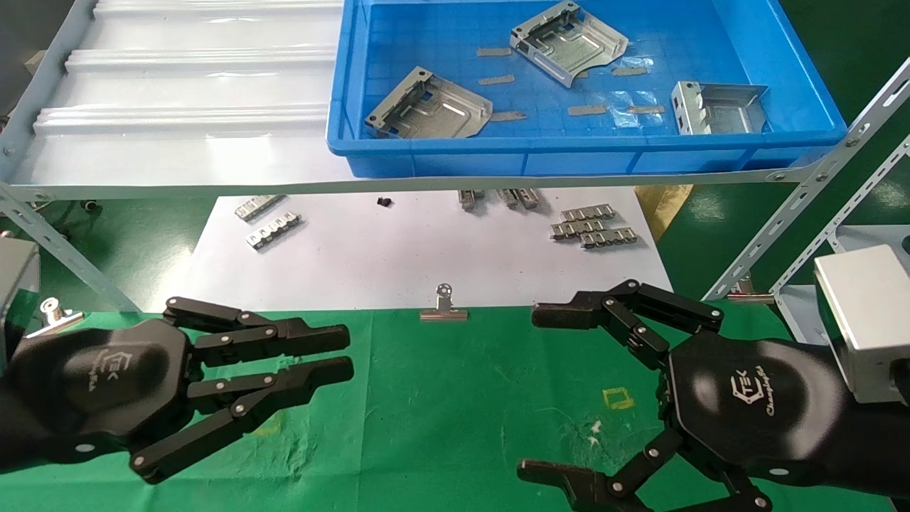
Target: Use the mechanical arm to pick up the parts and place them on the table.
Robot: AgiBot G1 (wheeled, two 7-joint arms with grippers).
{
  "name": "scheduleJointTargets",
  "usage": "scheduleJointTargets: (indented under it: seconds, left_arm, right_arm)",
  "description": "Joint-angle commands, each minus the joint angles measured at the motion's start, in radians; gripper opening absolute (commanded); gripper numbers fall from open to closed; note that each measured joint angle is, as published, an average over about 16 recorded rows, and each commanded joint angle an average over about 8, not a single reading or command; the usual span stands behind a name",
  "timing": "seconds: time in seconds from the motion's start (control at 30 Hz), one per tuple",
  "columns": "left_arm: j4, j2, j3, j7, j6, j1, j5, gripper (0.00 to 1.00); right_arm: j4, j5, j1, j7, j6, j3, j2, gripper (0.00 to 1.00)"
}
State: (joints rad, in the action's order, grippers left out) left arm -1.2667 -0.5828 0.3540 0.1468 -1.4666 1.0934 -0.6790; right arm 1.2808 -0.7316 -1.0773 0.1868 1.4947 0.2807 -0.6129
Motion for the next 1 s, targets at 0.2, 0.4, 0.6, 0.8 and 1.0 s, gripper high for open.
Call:
scheduleJointTargets:
  seconds: [0.2,0.4,0.6,0.8,1.0]
  left_arm:
    - [0.0,0.0,0.0,0.0,0.0,0.0,0.0,0.0]
    - [0.0,0.0,0.0,0.0,0.0,0.0,0.0,0.0]
    - [0.0,0.0,0.0,0.0,0.0,0.0,0.0,0.0]
    - [0.0,0.0,0.0,0.0,0.0,0.0,0.0,0.0]
    - [0.0,0.0,0.0,0.0,0.0,0.0,0.0,0.0]
  right_arm:
    - [0.0,0.0,0.0,0.0,0.0,0.0,0.0,1.0]
    - [0.0,0.0,0.0,0.0,0.0,0.0,0.0,1.0]
    - [0.0,0.0,0.0,0.0,0.0,0.0,0.0,1.0]
    - [-0.001,0.001,-0.004,-0.001,-0.005,-0.002,-0.002,1.0]
    - [-0.034,-0.034,-0.077,-0.012,-0.089,-0.01,-0.046,1.0]
